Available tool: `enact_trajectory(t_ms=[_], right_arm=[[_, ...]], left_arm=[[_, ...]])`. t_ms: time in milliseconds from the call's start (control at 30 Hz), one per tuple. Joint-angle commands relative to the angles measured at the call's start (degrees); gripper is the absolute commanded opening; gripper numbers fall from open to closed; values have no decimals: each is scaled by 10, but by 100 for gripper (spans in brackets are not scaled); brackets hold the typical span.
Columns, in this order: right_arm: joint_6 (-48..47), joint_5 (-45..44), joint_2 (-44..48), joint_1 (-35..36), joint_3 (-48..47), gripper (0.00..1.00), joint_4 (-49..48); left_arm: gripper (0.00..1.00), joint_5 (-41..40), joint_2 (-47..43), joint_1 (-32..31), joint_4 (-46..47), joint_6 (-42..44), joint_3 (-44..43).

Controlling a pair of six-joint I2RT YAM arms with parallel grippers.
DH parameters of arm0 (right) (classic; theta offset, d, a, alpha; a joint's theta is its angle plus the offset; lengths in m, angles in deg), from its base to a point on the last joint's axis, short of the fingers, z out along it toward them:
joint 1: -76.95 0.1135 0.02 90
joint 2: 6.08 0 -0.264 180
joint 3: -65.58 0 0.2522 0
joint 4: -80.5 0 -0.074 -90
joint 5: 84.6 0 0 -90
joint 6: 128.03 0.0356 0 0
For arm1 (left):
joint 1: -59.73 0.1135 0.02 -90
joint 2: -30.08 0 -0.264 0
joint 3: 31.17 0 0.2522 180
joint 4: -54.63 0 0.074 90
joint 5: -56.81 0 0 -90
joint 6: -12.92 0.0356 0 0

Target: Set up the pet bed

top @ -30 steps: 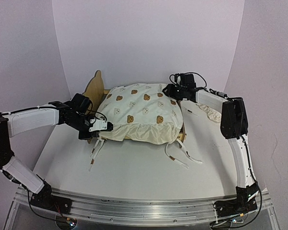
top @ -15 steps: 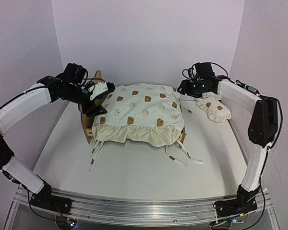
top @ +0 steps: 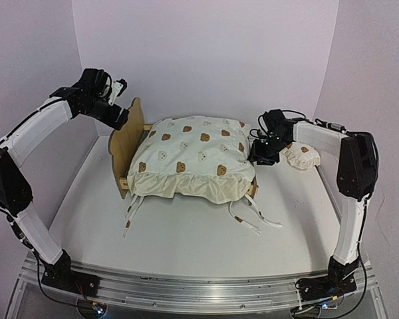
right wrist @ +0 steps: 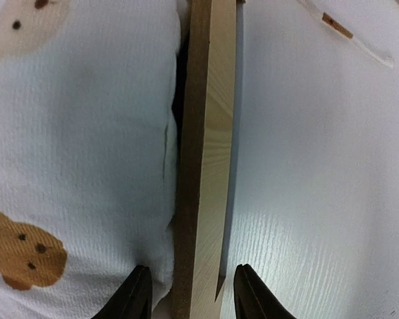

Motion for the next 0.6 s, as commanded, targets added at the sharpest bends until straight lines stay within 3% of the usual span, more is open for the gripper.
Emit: enact_trajectory(t_ms=[0,267,467,567], right_arm=[[24,53,8,0,18,40,25],[33,18,71,40,100,22,52],[74,-74,145,132,182,17,80],[141,-114,189,192,230,17,84]], left_arm=[[100,-36,-4,12,-25,-30,30],[98,-43,6,20,20,6,66],[95,-44,32,29,68,55,60],[93,-39,48,31,109,89,58]])
